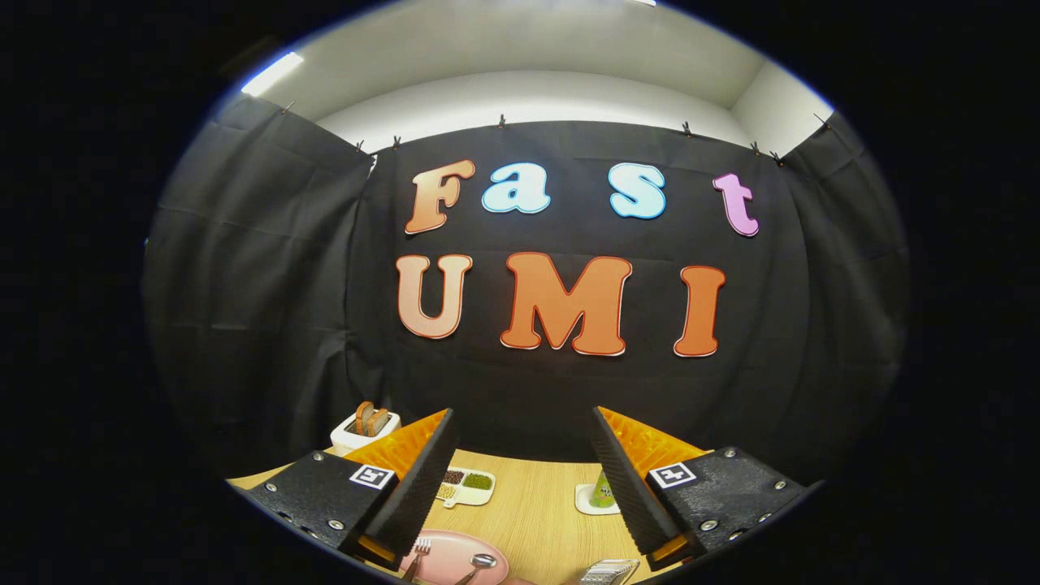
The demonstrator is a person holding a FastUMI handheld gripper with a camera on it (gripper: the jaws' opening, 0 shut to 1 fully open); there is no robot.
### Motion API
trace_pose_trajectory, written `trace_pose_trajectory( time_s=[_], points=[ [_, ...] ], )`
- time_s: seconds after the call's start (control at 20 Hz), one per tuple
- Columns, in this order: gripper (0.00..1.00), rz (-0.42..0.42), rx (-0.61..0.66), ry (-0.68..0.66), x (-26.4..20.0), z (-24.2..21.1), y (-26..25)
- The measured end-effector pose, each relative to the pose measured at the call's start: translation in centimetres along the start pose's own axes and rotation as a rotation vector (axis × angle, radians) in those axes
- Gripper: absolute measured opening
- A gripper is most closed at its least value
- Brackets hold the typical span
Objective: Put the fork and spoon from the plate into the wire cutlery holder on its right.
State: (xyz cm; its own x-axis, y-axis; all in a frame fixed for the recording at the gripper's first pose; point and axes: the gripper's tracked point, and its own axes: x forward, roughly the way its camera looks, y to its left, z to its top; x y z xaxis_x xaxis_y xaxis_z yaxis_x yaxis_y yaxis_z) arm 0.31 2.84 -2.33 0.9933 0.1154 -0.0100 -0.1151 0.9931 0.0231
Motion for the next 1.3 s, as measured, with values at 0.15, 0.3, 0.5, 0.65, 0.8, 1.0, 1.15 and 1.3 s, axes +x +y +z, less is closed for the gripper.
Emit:
trace_pose_trajectory(
  time_s=[0.15,0.3,0.5,0.65,0.8,1.0,1.15,1.3],
  points=[
    [0.98,0.008,-0.003,0.027,0.1,-1.3,0.3],
    [0.98,0.018,-0.003,0.074,0.2,-3.3,0.7],
    [0.98,0.033,-0.012,0.16,0.2,-6.4,1.7],
    [0.98,0.047,-0.016,0.255,0.3,-9.6,2.7],
    [0.98,0.102,-0.004,0.355,0.1,-13.1,4.8],
    [0.99,0.144,-0.037,0.472,-0.9,-17.6,6.8],
    [0.99,0.165,-0.07,0.553,-1.5,-20.4,7.8],
    [0.98,0.179,-0.084,0.658,-2.4,-23.5,8.4]
  ],
)
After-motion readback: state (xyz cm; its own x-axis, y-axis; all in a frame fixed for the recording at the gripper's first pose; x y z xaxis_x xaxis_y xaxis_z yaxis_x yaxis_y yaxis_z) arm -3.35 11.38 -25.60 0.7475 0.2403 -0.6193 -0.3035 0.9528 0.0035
